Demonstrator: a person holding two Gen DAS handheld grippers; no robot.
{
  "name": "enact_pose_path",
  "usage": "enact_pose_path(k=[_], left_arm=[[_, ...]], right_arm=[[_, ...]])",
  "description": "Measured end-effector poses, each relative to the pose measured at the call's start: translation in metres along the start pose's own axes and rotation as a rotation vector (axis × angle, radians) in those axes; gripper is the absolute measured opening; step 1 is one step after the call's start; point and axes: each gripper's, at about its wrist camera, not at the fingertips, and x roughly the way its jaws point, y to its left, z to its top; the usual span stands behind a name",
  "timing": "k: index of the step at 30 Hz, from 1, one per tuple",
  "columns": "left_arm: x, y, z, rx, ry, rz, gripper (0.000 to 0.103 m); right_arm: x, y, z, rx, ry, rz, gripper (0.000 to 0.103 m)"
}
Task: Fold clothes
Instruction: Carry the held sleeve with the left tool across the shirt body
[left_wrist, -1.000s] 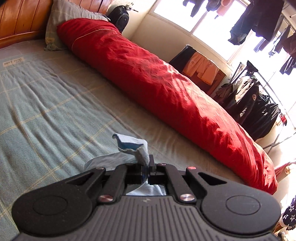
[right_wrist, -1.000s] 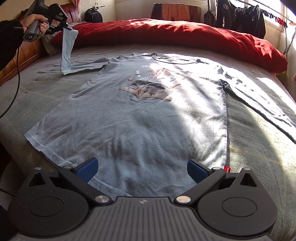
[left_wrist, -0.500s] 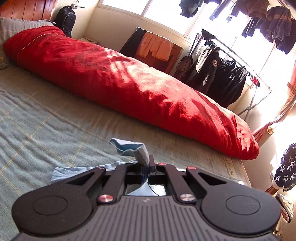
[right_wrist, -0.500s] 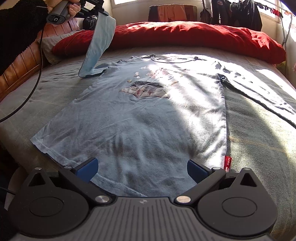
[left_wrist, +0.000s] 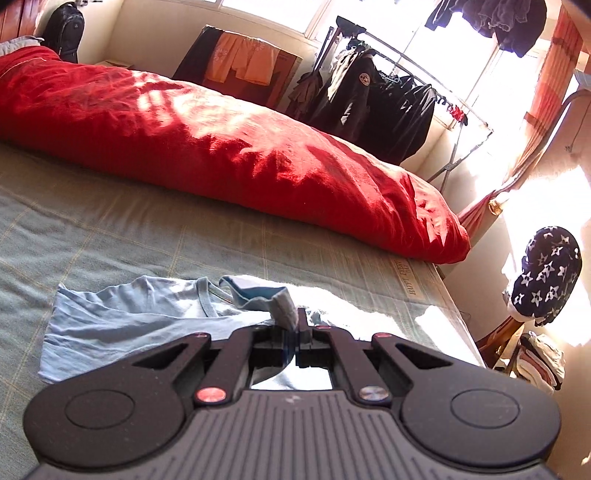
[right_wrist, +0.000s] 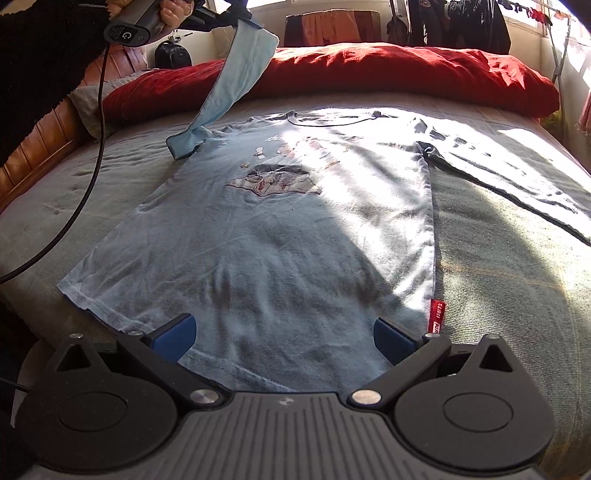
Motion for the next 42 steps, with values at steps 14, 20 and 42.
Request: enact_pose_path(k=[14, 20, 42], left_arm=[[-0.002, -0.067, -0.032, 0.161, 0.071, -0.113, 0.001], [0.010, -0.087, -0.066, 0.249, 0.155, -0.139, 0.001], [0.021, -0.130, -0.227, 0.840, 0.248, -0.136, 0.001]], right_arm=[[-0.004, -0.001, -0.002, 0.010, -0.008, 0.006, 0.103], [-0.005, -0.002, -0.003, 0.016, -0.010, 0.007, 0.103], [-0.012, -0.015, -0.009, 0.065, -0.010, 0.003, 0.103]])
